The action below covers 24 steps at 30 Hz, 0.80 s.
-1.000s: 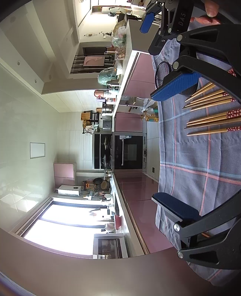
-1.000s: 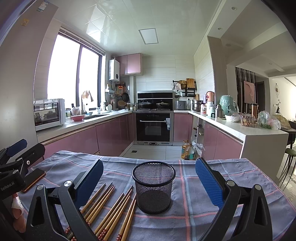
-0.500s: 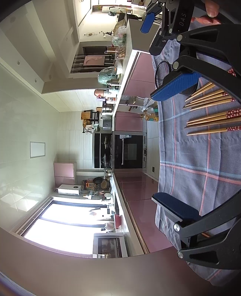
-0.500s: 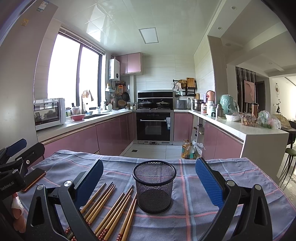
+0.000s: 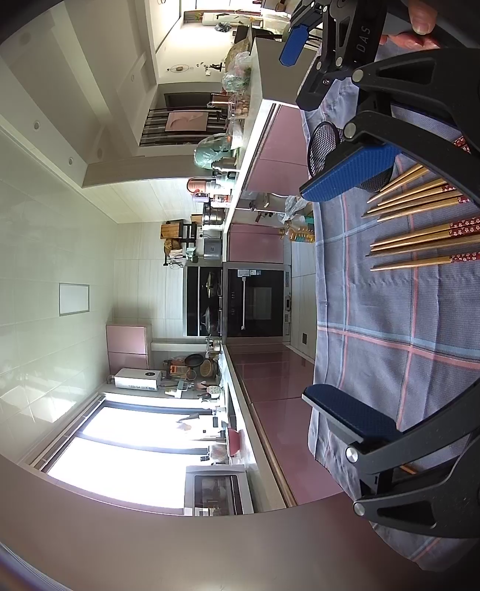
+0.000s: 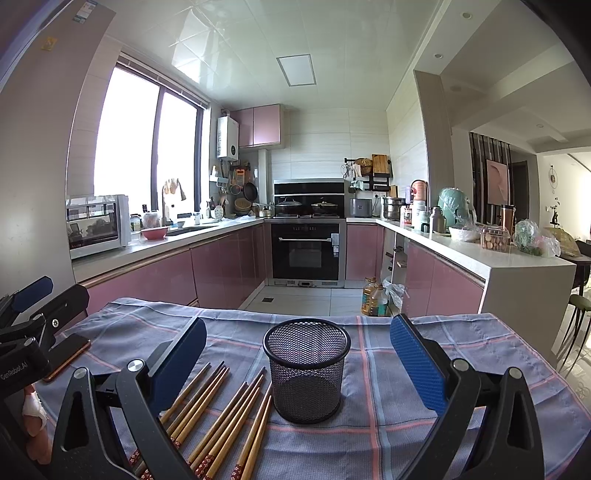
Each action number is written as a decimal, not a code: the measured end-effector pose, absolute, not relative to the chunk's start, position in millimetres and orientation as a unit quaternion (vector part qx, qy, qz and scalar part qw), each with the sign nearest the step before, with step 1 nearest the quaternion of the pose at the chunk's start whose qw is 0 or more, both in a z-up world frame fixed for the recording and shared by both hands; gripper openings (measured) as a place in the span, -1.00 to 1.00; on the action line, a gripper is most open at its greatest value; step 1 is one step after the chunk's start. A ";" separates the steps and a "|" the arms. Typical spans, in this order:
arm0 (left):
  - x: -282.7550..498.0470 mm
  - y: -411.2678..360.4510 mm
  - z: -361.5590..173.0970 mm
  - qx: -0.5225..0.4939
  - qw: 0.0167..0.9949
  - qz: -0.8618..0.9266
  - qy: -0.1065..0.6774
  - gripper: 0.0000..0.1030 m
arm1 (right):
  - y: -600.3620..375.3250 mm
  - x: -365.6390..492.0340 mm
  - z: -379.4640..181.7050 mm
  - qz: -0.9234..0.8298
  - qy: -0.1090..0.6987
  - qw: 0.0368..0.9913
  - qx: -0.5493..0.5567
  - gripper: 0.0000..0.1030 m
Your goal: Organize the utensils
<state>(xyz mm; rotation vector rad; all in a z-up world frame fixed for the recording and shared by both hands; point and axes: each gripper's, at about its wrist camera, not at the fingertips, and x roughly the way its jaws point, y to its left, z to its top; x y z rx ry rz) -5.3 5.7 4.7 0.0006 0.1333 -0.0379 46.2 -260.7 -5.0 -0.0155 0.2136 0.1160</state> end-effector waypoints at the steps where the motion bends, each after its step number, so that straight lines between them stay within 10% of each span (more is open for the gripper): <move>1: -5.2 5.8 4.7 0.000 0.998 -0.019 0.067 0.89 | -261.2 46.1 -5.2 0.057 0.107 0.993 -0.007 0.87; 24: -7.2 2.4 2.0 0.001 0.998 -0.019 0.067 0.89 | -262.1 46.0 -5.8 0.057 0.108 0.993 -0.007 0.87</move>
